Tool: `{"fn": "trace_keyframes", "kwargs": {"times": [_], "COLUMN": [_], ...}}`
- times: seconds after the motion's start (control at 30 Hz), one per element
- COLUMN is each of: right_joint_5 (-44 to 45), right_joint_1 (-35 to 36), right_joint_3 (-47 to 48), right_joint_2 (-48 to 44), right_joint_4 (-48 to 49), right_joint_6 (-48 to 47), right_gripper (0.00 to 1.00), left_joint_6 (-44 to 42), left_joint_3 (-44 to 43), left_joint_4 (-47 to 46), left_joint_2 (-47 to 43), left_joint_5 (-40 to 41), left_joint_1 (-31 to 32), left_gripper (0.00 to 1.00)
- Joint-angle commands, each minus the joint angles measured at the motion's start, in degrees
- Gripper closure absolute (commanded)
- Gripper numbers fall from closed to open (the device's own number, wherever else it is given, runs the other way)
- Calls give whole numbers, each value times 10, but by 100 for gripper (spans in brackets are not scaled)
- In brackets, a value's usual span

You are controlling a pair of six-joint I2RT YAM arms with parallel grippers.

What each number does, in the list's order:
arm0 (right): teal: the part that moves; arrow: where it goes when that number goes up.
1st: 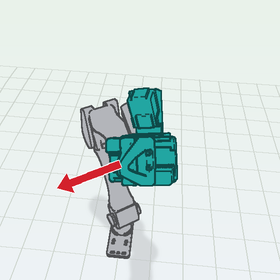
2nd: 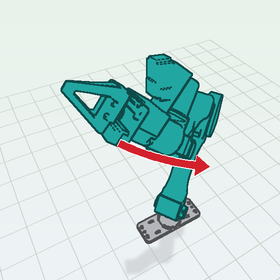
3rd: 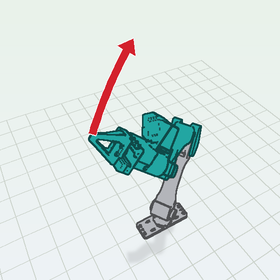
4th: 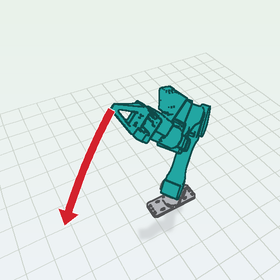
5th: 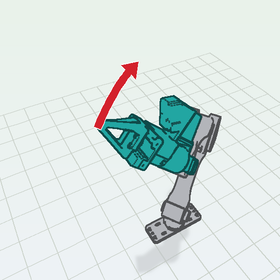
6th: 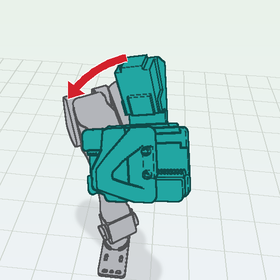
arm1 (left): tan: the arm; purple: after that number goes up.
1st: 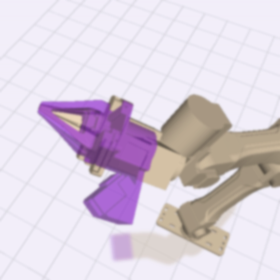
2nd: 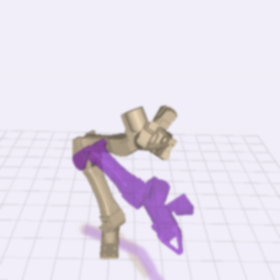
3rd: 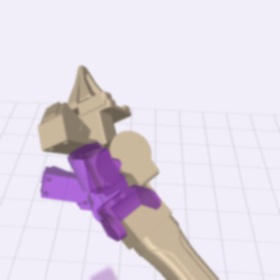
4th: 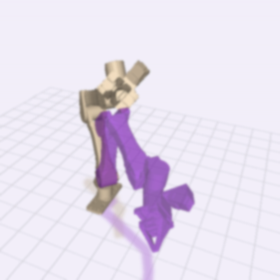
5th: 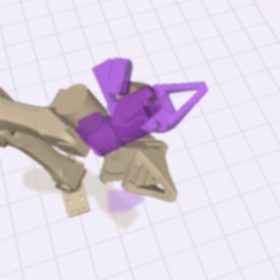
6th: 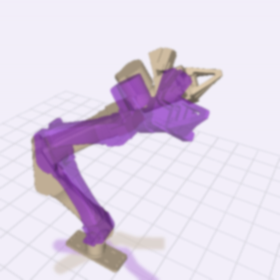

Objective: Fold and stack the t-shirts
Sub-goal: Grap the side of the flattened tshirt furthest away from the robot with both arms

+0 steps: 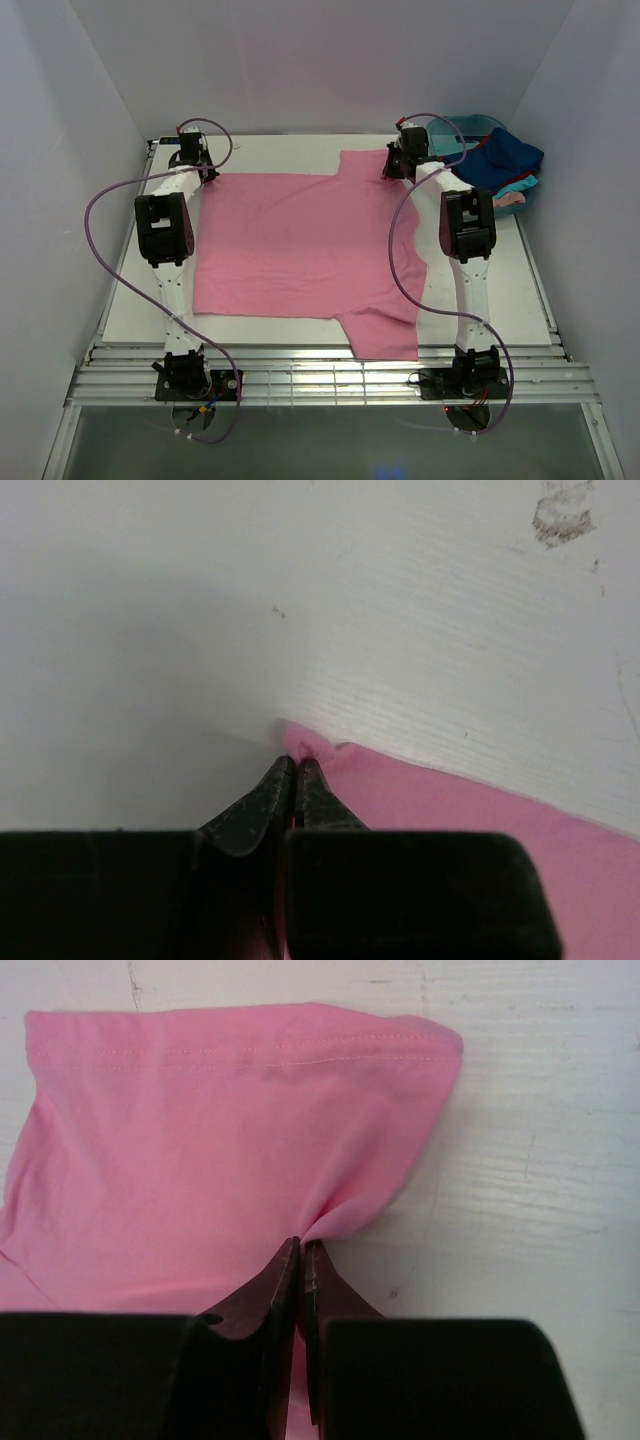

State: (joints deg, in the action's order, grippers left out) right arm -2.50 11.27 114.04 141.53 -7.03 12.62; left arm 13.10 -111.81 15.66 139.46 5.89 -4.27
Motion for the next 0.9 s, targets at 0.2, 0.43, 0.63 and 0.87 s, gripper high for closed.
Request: {"fn": "trace_keyframes", "kwargs": {"times": [0.2,0.43,0.63,0.87], "right_joint_5": [-14,-28,-35,-22], "right_joint_1": [-4,-3,-1,12], "right_joint_3": [-150,-251,-319,-414], "right_joint_2": [-154,-235,-296,-382], "right_joint_4": [61,63,63,47], "right_joint_6": [-32,-48,-51,-46], "right_gripper": [92,92,92,92], "left_joint_6": [-4,-10,-10,-10], "left_joint_3": [206,312,368,425], "left_joint_4": [-130,-192,-187,-171], "left_joint_2": [-197,-273,-313,-364], "left_joint_5": [33,20,18,31], "left_joint_1": [1,1,1,1], "left_gripper": [96,96,97,97]}}
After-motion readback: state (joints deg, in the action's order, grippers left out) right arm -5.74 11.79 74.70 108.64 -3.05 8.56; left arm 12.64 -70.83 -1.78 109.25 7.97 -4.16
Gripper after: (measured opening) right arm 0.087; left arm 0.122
